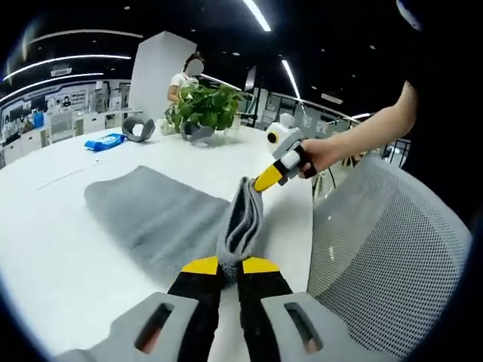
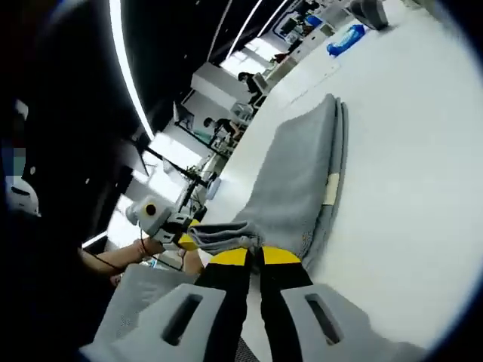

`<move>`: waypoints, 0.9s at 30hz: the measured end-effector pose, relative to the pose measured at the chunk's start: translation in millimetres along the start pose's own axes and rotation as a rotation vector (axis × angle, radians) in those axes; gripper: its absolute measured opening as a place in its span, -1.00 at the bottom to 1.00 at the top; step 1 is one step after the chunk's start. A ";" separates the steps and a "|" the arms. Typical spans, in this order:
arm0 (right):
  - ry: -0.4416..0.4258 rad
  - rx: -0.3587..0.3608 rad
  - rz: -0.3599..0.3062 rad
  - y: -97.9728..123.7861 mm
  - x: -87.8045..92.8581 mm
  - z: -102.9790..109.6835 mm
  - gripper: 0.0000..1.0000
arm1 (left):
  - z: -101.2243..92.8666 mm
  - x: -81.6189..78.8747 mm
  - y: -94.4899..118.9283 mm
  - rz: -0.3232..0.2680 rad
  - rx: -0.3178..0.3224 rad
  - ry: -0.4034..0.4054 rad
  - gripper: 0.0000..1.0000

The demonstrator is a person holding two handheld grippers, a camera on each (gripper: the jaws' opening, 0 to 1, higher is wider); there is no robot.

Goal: Fold the towel on the table until its edges align and the towel forms a compact rectangular stack.

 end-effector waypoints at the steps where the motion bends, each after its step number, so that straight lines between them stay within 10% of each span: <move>1: 0.027 -0.008 -0.005 2.2 -1.4 3.9 -0.97 | -1.8 -3.4 3.1 -0.009 0.018 0.021 -0.87; 8: 0.250 -0.015 0.042 15.4 -7.1 29.6 -0.97 | -8.9 -22.6 17.9 -0.048 0.047 0.003 -0.87; 27: 0.346 -0.106 0.070 37.2 0.0 67.6 -0.97 | -42.3 -35.8 45.2 -0.138 0.158 0.032 -0.86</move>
Point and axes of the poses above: the point that each gripper's makers call its tool centre point, and the gripper's own axes: y roughly backward along the fingers, z roughly to its left, x roughly out of its underside, the point moved 7 cm from there along y, roughly backward along the fingers, and after that the axes turned 8 degrees about z, right-handed, at the moved point
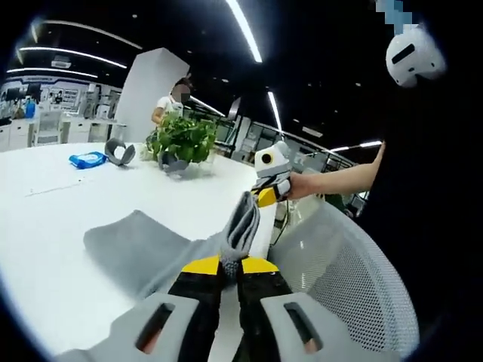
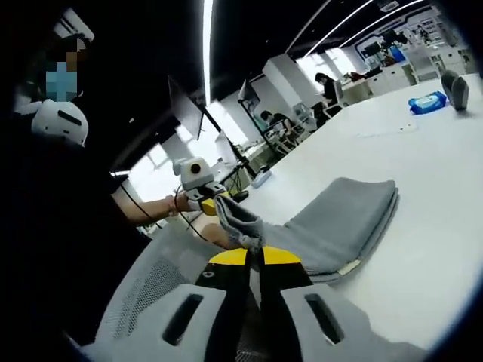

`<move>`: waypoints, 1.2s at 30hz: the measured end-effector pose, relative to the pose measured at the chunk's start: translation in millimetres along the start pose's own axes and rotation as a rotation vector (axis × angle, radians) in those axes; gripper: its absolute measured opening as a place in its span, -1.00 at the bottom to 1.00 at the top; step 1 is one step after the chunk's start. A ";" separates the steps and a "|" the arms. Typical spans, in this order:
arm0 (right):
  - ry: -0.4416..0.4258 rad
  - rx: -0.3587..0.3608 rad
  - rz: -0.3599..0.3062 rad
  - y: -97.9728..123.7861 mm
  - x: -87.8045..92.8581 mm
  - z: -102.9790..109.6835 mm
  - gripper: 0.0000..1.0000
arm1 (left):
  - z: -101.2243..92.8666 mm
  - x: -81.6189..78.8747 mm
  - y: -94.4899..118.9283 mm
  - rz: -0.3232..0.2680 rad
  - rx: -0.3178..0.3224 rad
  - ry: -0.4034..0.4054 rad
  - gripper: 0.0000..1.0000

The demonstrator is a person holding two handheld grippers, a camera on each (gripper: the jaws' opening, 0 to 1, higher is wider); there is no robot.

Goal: Fold the towel on the table until its edges align and the towel forms a compact rectangular stack.

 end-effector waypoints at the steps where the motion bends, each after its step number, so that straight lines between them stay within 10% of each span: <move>1: -0.001 -0.004 0.002 1.0 1.4 1.6 -0.97 | -1.6 -0.1 0.6 0.001 0.001 0.001 -0.86; 23: 0.028 -0.015 -0.026 14.8 -5.1 39.8 -0.97 | -29.7 -31.0 20.6 0.007 0.042 -0.055 -0.87; 36: -0.123 0.100 -0.047 3.1 -28.1 -15.4 -0.97 | 27.9 -35.6 1.3 0.023 -0.042 0.050 -0.88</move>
Point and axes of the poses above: the point that each gripper's makers call its tool centre point, and the gripper's own axes: y roughly backward along the fingers, z roughly to its left, x roughly out of its underside, the point moved 7 cm from there along y, roughly backward along the fingers, and after that the axes turned 8 degrees about z, right-handed, at the moved point
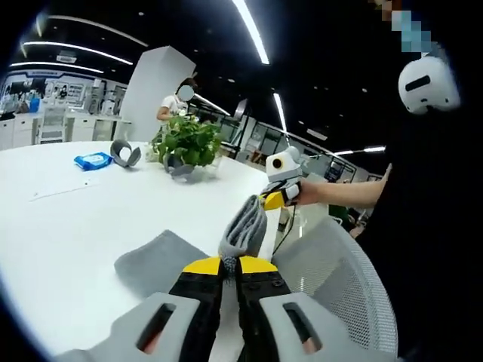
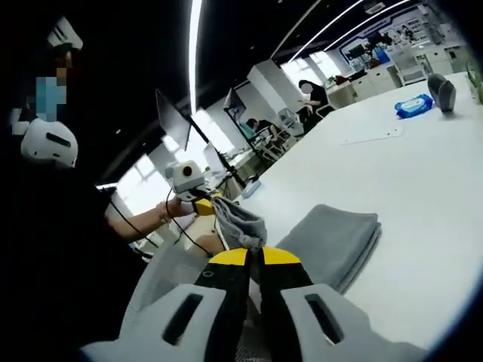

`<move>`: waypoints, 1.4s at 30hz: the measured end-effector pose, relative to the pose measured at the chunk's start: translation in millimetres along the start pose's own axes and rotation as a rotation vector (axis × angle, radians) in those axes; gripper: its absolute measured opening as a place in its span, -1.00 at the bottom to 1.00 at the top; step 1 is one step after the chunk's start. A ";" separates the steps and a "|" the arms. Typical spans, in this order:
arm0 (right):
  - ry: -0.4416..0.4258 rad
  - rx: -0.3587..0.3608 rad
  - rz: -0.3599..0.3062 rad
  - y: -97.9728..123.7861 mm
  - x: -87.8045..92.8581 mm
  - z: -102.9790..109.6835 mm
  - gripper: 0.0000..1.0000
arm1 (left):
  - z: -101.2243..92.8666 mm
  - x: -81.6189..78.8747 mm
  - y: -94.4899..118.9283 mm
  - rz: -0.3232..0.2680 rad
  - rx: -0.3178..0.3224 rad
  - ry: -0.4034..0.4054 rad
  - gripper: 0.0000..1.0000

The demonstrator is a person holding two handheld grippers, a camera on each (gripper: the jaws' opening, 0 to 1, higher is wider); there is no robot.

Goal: Fold the towel on the table until its edges align and the towel forms a compact rectangular stack.

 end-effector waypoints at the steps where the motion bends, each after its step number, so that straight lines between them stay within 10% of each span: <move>1: -0.031 0.004 -0.014 -1.9 -2.3 -7.3 -0.97 | 7.3 0.0 -2.8 -0.010 -0.006 0.029 -0.88; 27: -0.247 0.182 0.022 -44.0 -14.9 -102.5 -0.97 | 104.5 20.0 -53.1 0.118 -0.251 0.148 -0.88; 38: -0.208 0.369 0.041 -62.9 -5.8 -129.9 -0.97 | 130.5 36.9 -76.2 0.185 -0.368 0.167 -0.88; 42: -0.059 0.469 0.107 -68.7 0.1 -137.8 -0.95 | 137.5 45.8 -84.2 0.239 -0.429 0.064 -0.84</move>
Point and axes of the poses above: the point that each gripper's makers call its tool centre point, and the gripper's own axes: y roughly backward along the fingers, z roughly to its left, x roughly out of its underside, the point moved 7 cm from there along y, roughly backward along the fingers, and after that the axes turned 8 degrees about z, right-handed, at the moved point
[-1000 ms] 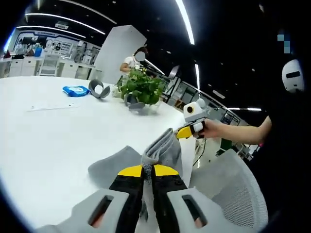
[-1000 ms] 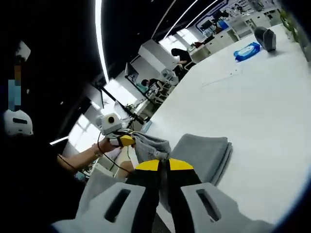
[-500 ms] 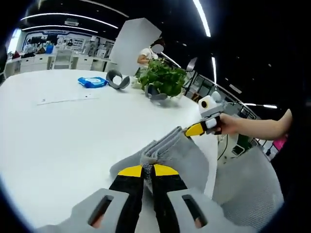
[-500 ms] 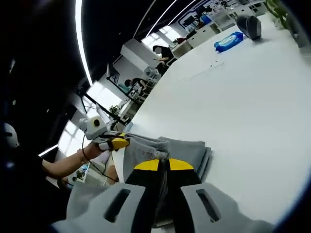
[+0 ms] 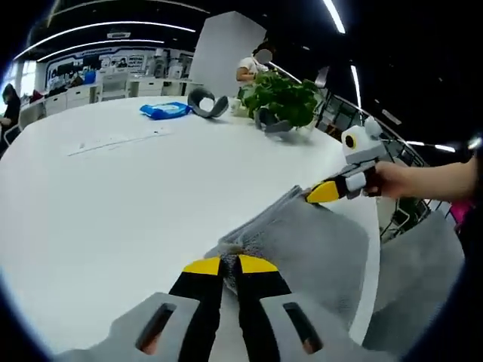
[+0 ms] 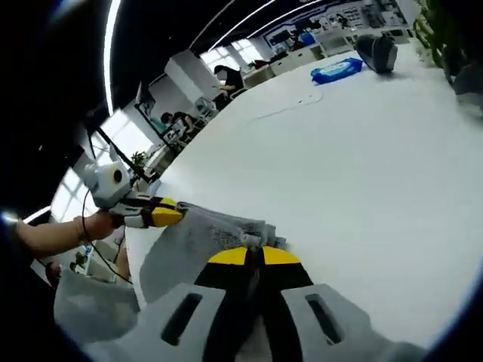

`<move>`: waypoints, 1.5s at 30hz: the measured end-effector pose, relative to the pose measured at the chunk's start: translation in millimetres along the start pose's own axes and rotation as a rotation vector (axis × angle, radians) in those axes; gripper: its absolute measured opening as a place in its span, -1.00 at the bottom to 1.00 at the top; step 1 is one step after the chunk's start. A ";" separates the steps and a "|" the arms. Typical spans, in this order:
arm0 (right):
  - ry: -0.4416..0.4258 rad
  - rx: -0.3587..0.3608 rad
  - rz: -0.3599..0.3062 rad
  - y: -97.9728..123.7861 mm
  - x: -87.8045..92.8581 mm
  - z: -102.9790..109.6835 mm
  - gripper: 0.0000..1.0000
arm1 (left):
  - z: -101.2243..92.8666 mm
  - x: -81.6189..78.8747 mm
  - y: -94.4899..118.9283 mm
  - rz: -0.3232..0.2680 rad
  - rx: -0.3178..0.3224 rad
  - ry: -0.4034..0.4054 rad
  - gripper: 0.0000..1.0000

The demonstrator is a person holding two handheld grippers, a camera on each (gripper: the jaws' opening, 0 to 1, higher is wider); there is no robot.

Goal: Fold the towel on the table until its edges align and the towel forms a compact rectangular stack.

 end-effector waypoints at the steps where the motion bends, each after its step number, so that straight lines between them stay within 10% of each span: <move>1: 0.059 0.021 -0.003 -0.8 -0.4 0.0 -0.93 | 1.2 2.1 -2.8 0.003 -0.028 -0.031 -0.81; 4: 0.281 0.111 -0.048 1.8 -6.2 2.1 -0.82 | 0.5 1.8 -0.4 -0.034 -0.074 -0.053 -0.67; 10: 0.291 0.085 -0.136 34.7 -10.3 20.7 -0.69 | -7.3 0.1 34.6 -0.103 -0.147 -0.118 -0.54; 16: 0.466 -0.031 -0.029 54.7 17.6 76.7 -0.72 | -56.3 3.8 68.7 -0.084 -0.112 -0.301 -0.56; 22: 0.699 0.068 0.157 34.1 54.6 91.1 -0.80 | -94.6 25.7 52.7 0.048 -0.035 -0.398 -0.57; 26: 0.651 0.074 0.180 25.5 60.8 83.6 -0.78 | -92.8 44.9 36.7 0.135 -0.061 -0.529 -0.58; 29: 0.649 0.087 0.175 25.3 64.3 81.7 -0.77 | -90.9 47.4 37.4 0.107 -0.040 -0.403 -0.62; 45: 0.537 0.033 0.172 14.3 55.5 68.2 -0.75 | -79.3 36.1 24.2 0.165 -0.026 -0.439 -0.67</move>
Point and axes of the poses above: the point that each gripper's makers call its tool centre point, and the gripper's own axes: y roughly backward along the fingers, z roughly to its left, x roughly out of its underside, the point moved 7 cm from there along y, roughly backward along the fingers, and after that the axes turned 8 degrees about z, right-handed, at the moved point
